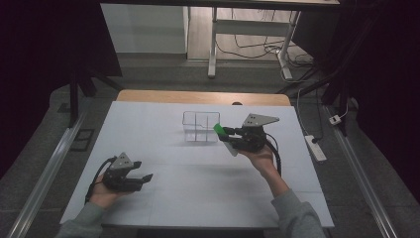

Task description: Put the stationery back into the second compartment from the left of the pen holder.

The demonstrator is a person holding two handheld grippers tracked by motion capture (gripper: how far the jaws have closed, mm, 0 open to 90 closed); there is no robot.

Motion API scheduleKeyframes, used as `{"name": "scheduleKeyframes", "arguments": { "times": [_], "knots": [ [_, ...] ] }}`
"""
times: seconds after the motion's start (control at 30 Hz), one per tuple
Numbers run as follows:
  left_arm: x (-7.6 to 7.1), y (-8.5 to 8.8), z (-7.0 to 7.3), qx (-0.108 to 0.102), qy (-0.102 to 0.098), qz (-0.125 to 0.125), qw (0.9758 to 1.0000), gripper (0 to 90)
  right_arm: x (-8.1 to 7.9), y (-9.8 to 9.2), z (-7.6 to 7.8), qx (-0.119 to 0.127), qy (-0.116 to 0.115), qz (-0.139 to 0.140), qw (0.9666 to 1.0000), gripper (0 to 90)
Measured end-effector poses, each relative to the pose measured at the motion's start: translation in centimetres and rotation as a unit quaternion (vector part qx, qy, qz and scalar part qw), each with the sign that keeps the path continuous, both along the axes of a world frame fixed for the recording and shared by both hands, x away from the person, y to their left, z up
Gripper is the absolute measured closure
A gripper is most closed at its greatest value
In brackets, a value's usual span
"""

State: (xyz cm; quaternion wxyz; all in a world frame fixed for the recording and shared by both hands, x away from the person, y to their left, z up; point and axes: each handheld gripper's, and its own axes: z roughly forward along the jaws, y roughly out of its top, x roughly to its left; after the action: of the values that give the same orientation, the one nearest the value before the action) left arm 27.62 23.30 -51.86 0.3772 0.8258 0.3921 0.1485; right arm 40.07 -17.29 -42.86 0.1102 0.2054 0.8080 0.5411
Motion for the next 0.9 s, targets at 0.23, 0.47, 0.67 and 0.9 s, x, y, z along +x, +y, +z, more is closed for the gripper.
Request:
{"name": "scheduleKeyframes", "arguments": {
  "times": [0.23, 0.47, 0.67, 0.9],
  "knots": [
    [0.1, 0.0, 0.0, -0.001, 0.001, -0.002, 1.0, 31.5, 0.6, 0.4, 0.7, 0.018, -0.004, -0.012, 0.9998, 66.5],
    [0.1, -0.1, -0.1, -0.001, 0.002, -0.006, 1.0, 31.5, 1.4, 1.3, 1.6, 0.029, -0.009, -0.023, 0.9993, 66.6],
    [0.1, -0.1, -0.1, -0.002, 0.001, -0.006, 1.0, 31.4, 2.1, 2.0, 2.2, 0.036, -0.012, -0.027, 0.9989, 66.6],
    [0.1, -0.2, -0.1, -0.001, 0.001, -0.006, 1.0, 31.3, 2.7, 3.2, 3.1, 0.038, -0.018, -0.025, 0.9988, 66.6]
  ]
}}
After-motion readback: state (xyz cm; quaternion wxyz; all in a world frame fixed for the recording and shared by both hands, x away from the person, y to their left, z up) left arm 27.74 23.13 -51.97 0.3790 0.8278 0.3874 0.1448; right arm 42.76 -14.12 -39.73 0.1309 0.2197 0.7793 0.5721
